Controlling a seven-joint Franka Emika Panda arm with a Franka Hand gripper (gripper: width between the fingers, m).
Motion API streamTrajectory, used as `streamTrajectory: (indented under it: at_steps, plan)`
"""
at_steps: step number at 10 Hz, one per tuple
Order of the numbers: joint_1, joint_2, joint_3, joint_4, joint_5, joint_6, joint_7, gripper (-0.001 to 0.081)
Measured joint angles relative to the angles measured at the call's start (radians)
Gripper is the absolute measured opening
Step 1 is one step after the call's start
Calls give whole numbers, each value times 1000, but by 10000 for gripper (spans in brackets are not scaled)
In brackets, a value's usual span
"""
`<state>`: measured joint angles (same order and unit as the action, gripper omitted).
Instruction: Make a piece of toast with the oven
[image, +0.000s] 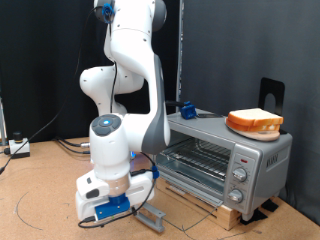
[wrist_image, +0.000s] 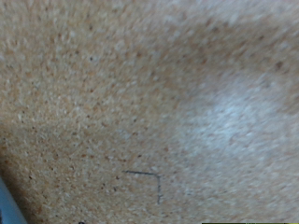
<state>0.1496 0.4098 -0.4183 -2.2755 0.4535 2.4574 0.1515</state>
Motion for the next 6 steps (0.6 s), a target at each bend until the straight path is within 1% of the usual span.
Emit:
streamTrajectory:
  at_steps: [1,2,3,4,6]
  plan:
    - [-19,-15,1,11,29,-22,-53,807]
    - [-36,-48,6,12,41,-54,-82,807]
    - [-35,-45,7,11,33,-54,-74,807]
    - [-37,-50,10,12,41,-82,-93,807]
    - [-54,-105,18,17,112,-219,-200,807]
